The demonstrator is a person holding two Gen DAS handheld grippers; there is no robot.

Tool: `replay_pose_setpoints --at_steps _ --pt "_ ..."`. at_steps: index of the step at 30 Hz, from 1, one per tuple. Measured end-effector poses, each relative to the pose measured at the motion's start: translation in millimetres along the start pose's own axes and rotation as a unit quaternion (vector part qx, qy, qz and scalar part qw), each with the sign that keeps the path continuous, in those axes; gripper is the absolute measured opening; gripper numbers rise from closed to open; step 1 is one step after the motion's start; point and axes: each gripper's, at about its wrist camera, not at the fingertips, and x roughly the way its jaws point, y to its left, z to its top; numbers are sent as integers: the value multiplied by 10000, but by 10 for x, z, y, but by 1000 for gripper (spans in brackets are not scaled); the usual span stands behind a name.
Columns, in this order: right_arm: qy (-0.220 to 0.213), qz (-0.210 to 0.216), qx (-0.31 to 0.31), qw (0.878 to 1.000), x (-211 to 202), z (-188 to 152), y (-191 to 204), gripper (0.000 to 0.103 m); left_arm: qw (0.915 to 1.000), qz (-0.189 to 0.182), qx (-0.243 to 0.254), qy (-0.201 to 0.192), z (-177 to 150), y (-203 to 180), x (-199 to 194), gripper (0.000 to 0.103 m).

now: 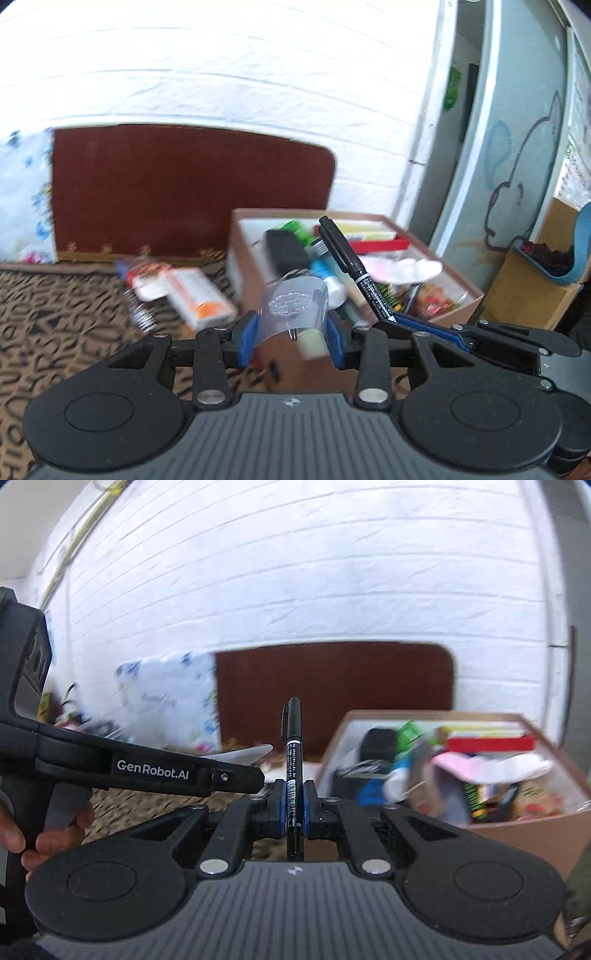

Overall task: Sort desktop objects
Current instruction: 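Carry the clear packet with the left tool while the right tool carries the marker over the box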

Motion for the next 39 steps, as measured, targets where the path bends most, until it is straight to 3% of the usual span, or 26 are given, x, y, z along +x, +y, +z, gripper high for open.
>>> replay_pose_setpoints --at_steps 6,16,29,39 --pt "-182 -400 172 9989 -10 92 -345 6 9997 -220 102 -57 167 -274 308 41" --pt "-57 -936 537 9941 301 63 -877 6 9993 -128 317 174 206 -469 861 42" --pt "502 -944 693 9918 823 -84 -1105 6 9990 -46 281 351 118 -350 1181 43" --pt "687 -1096 709 9891 963 -148 -1184 7 9994 -74 291 164 91 -291 1210 57"
